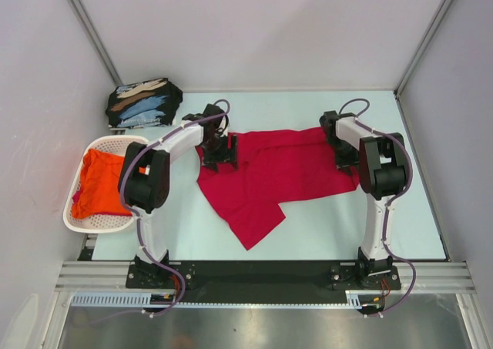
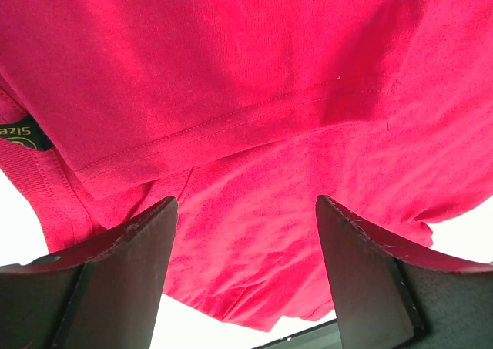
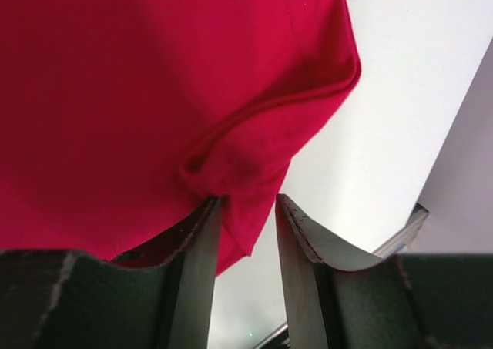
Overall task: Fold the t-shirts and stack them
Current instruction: Fold the flattened tshirt in 1/3 of the way
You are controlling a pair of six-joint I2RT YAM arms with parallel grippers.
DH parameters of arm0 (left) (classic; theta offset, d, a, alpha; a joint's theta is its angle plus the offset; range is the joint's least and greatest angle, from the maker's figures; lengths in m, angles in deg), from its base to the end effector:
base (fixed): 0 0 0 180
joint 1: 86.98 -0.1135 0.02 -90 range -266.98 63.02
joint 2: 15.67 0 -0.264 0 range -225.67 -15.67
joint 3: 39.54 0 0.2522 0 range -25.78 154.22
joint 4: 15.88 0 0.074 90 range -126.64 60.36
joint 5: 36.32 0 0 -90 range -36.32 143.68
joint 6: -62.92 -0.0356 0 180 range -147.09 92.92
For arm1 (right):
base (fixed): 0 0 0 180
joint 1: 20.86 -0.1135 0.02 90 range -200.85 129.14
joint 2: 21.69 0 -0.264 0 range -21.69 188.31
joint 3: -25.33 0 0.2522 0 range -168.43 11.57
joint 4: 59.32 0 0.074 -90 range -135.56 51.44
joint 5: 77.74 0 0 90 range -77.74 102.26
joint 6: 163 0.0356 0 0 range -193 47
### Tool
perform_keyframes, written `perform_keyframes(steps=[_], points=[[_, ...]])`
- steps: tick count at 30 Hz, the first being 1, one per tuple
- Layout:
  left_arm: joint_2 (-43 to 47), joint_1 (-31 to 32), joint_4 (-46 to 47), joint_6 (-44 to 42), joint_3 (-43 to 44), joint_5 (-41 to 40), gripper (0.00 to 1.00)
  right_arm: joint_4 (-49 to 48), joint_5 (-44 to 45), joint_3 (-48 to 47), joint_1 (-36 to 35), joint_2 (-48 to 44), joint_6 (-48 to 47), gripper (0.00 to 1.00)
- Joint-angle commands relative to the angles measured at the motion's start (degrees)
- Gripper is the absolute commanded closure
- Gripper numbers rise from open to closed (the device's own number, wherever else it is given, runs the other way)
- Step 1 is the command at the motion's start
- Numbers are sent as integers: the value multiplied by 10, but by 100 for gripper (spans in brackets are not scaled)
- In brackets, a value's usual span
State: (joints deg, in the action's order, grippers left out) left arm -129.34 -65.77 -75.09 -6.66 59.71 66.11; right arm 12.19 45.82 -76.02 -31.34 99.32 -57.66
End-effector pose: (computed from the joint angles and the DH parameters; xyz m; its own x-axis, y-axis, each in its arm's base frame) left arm 0.3710 -0.1522 0.1881 -0.9813 0.0153 -0.1921 0.0720 0.9537 -0.2919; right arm 0.3884 0.0518 0.1513 -0.9911 0.0409 -0.1265 0.1032 0.8363 -0.5384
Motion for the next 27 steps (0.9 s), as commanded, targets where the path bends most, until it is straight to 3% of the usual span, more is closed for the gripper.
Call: perform_keyframes(steps=[1,6,9,16,27], points=[[20,1,3,-12,10,12,22,-5,42,-22,-1,32,0,61],[20,1,-1,-11,18,10,22,-8,40,-23,0,41,0,67],[18,1,0,-11,17,12,23,-5,38,-26,4,43,0,100],[14,1,-2,-10,15,14,23,-5,30,7,22,-16,9,100],[9,12,-3,-19,2,23,23,-33,27,106,85,-196,35,100]])
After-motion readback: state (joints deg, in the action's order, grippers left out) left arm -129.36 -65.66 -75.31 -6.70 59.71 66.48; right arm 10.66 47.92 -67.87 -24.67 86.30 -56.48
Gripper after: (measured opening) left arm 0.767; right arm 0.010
